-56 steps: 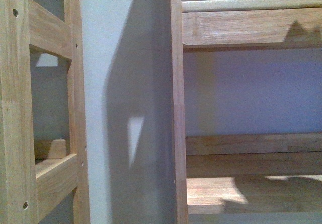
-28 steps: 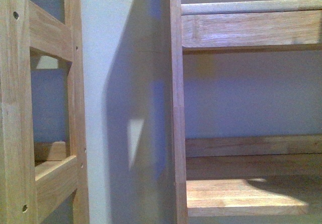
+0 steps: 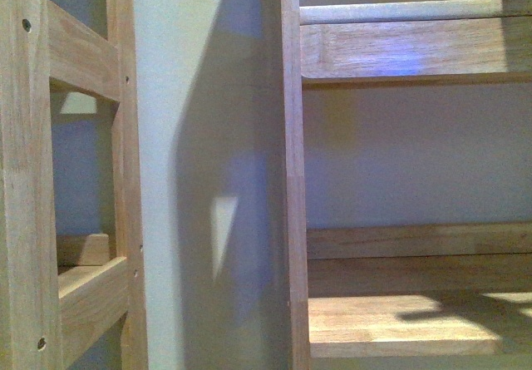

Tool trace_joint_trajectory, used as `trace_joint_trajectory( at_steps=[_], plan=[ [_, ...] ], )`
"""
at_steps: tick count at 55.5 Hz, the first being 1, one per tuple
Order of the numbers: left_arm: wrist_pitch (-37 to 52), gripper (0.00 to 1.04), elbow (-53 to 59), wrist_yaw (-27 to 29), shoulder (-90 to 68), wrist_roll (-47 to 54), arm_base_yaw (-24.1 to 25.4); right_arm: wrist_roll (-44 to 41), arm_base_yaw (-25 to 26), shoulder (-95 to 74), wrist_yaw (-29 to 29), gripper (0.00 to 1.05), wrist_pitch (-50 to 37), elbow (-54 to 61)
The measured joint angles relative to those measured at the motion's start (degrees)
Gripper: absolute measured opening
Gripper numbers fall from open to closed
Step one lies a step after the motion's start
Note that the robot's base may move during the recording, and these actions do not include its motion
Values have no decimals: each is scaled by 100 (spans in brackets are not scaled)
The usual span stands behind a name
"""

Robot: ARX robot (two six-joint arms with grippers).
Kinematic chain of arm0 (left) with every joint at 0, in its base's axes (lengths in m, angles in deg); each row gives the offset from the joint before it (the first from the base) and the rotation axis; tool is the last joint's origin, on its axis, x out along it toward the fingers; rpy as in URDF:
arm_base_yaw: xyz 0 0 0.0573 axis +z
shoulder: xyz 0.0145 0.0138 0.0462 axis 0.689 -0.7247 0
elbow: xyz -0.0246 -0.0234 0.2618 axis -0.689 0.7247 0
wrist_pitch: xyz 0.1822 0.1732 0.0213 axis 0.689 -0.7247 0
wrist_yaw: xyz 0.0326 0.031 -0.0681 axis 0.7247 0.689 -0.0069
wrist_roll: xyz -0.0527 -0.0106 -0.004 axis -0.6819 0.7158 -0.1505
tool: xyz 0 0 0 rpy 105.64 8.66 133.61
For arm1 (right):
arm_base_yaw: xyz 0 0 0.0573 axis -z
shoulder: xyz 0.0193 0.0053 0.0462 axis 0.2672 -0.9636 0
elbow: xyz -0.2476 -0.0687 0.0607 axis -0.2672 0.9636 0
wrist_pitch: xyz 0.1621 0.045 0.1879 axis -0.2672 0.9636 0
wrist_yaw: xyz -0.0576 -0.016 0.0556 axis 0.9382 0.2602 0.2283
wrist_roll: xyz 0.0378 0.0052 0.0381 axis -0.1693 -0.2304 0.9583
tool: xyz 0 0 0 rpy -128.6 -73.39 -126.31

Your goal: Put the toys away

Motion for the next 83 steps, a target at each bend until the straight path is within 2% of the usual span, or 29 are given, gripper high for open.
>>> trace_joint_trajectory(
  at_steps=[18, 48, 58, 68, 83],
  plan=[
    [0, 98, 0, 0, 0, 0, 0, 223, -656, -1049, 205, 7, 136, -896],
    [0, 98, 0, 0, 0, 0, 0, 538, -1578, -1803, 557, 7, 66, -1421],
    [0, 98, 0, 0, 0, 0, 0, 564, -1803, -1827, 651, 7, -17, -1364],
    [0, 98, 0, 0, 0, 0, 0, 588, -1799, -1821, 748, 7, 9, -1309],
    [0, 98, 0, 0, 0, 0, 0, 651, -1681, -1738, 848, 47, 111, -1185]
  ],
)
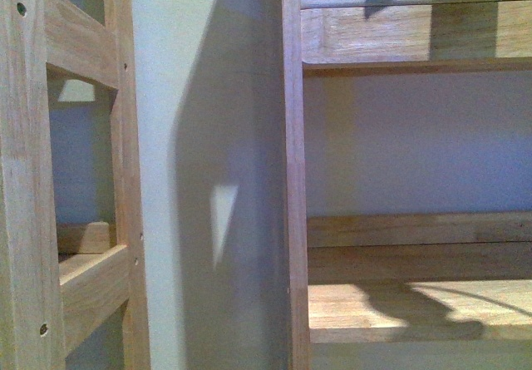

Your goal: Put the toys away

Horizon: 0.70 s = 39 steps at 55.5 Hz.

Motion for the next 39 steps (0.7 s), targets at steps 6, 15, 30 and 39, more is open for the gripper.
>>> trace_joint_trajectory(
  at_steps=[6, 15, 30, 39],
  plan=[
    [0, 98, 0, 0, 0, 0, 0, -2, 9, 37, 122, 63, 105, -2],
    [0, 98, 0, 0, 0, 0, 0, -35, 50, 55, 343, 84, 284, -129],
    [0, 98, 0, 0, 0, 0, 0, -289, 79, 55, 765, 98, 579, -525],
    [0, 98, 0, 0, 0, 2, 0, -442, 92, 201, 1097, 98, 726, -647]
  ],
)
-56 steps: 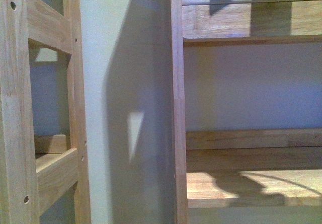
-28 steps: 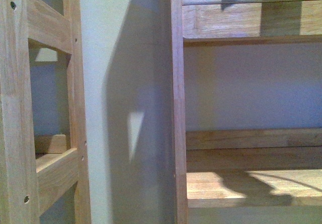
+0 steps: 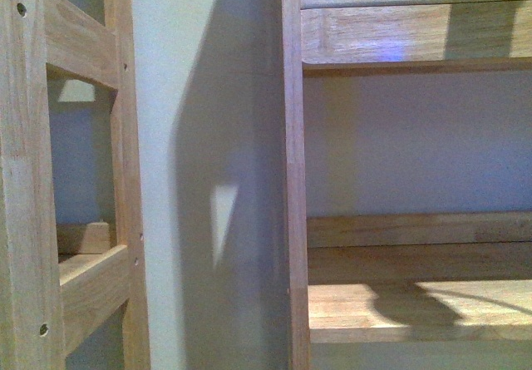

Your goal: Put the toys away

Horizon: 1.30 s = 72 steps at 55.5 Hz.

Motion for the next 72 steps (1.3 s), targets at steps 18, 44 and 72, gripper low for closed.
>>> trace_joint_trajectory(
  at_steps=[18, 44, 72],
  plan=[
    [0, 98, 0, 0, 0, -2, 0, -695, 278, 1480, 584, 98, -452, 1423],
    [0, 98, 0, 0, 0, -2, 0, -820, 981, 4942, 304, 98, -278, 5206],
    [0, 98, 0, 0, 0, -2, 0, -267, 485, 7392, 562, 98, 153, 7844]
  ],
)
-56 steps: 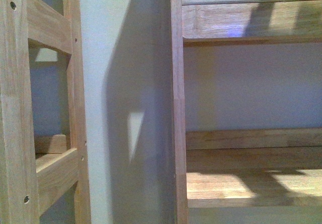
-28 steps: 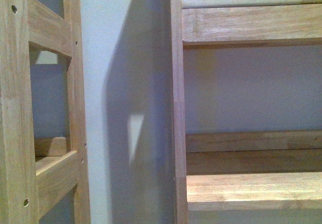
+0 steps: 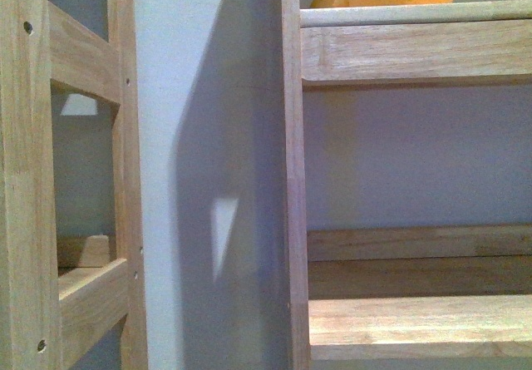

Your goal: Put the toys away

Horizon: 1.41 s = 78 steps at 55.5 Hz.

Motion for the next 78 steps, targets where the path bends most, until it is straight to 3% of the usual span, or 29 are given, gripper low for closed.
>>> trace_joint_trajectory(
  at_steps=[23, 37, 48, 55, 78],
  plan=[
    [0, 98, 0, 0, 0, 0, 0, -61, -1296, 874, 837, 98, -361, 1696],
    [0, 98, 0, 0, 0, 0, 0, -13, -737, 1408, 542, 98, -17, 2496],
    [0, 98, 0, 0, 0, 0, 0, 11, -671, 1438, 483, 98, 4, 2535],
    [0, 98, 0, 0, 0, 0, 0, -763, -166, 1482, -809, 80, 531, 2518],
    [0, 98, 0, 0, 0, 0, 0, -1338, -101, 1882, -977, 16, 393, 3088]
  ],
)
